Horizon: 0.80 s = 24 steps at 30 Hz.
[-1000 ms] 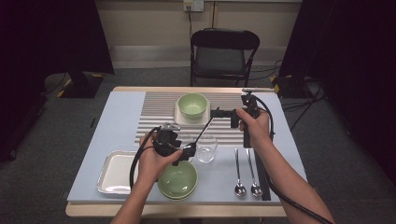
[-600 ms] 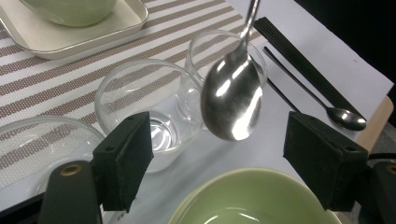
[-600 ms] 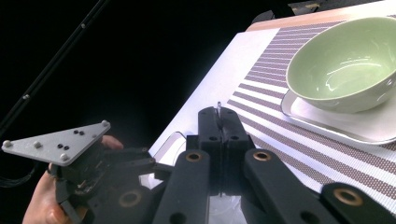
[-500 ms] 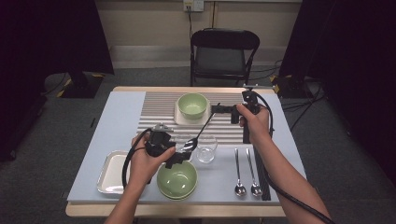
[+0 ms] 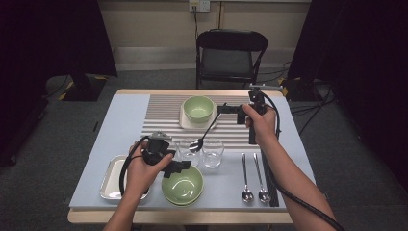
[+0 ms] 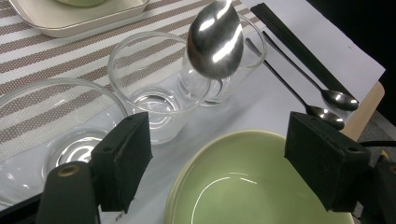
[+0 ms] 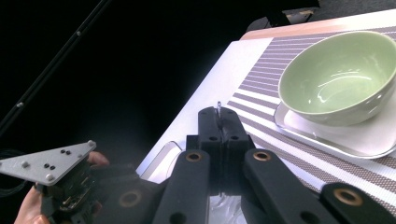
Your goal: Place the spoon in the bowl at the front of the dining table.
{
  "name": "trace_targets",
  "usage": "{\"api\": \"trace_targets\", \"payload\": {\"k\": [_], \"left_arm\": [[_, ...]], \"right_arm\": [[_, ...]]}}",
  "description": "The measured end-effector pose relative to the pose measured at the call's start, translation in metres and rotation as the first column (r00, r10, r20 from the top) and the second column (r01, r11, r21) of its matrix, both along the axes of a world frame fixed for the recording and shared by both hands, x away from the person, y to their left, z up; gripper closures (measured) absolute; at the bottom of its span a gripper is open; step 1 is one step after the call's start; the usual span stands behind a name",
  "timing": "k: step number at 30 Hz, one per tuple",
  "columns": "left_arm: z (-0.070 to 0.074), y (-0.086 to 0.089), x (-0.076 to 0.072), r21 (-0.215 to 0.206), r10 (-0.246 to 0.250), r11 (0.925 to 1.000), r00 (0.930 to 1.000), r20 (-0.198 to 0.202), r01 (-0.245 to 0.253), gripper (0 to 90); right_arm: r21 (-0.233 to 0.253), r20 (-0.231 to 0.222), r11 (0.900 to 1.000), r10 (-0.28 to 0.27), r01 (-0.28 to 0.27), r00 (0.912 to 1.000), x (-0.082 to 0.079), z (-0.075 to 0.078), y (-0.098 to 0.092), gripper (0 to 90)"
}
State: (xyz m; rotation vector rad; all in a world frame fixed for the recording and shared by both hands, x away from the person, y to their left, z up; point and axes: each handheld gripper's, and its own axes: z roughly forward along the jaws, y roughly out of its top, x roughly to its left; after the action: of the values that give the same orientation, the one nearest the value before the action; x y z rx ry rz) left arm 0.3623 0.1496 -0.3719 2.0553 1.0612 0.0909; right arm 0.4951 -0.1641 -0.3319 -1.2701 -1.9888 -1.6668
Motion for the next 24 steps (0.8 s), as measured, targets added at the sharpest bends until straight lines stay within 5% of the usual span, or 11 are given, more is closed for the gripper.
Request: {"api": "trace_targets", "payload": {"k": [24], "left_arm": [[-0.012, 0.017, -0.004, -0.022, -0.001, 0.9997, 0.9998, -0.022, 0.001, 22.8]], "right_arm": [[-0.021, -0.001, 0.996, -0.086, 0.086, 0.9963, 0.025, -0.001, -0.009, 90.0]]}}
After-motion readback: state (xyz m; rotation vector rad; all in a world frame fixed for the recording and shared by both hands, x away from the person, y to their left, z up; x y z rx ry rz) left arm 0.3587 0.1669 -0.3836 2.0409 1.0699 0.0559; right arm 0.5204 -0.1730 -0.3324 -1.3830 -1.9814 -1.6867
